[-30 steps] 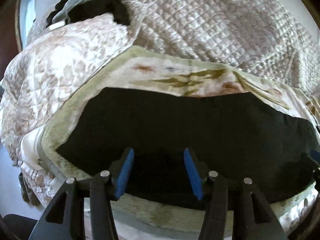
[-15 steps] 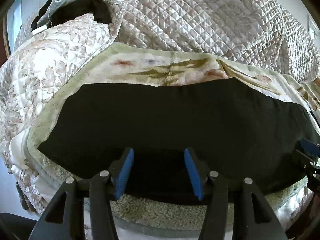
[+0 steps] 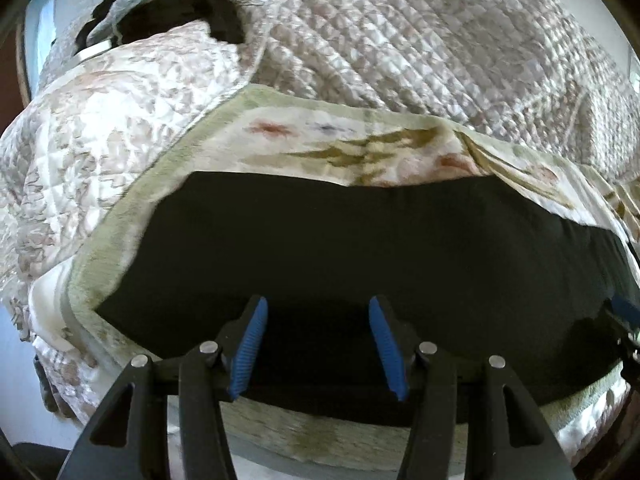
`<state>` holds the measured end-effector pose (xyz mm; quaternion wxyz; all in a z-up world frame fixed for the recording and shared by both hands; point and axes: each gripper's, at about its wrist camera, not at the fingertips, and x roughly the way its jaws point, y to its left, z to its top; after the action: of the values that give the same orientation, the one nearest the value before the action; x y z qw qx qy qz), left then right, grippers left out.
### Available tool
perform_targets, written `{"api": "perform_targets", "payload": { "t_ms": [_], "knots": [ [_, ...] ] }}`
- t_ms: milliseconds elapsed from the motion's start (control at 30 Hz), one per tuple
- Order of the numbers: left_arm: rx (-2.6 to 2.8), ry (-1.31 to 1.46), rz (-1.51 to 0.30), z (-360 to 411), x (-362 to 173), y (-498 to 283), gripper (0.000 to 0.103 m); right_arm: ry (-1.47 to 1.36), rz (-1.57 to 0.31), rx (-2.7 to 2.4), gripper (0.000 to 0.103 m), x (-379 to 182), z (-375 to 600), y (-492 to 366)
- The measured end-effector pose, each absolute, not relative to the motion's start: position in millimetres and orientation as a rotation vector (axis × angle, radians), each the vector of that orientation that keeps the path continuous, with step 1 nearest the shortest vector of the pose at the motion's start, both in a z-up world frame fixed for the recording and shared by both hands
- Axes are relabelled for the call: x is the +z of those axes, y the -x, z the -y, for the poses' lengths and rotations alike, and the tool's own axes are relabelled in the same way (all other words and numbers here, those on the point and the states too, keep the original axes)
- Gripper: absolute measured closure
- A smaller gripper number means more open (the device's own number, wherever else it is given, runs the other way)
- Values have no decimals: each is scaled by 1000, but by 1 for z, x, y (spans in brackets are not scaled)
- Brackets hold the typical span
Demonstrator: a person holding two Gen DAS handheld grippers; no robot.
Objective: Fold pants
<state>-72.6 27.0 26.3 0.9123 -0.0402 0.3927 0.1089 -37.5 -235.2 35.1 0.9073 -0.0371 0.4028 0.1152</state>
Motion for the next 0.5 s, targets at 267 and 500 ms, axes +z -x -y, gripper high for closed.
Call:
{"api": "perform_targets", "payload": {
  "t_ms": [267,500],
  "knots": [
    [383,165,-777,-103,44,75,40,65,-826,240,42,38,235,40],
    [408,217,-851,-132,22,70,31,67,-825,252,42,37,229,39]
  ]
}}
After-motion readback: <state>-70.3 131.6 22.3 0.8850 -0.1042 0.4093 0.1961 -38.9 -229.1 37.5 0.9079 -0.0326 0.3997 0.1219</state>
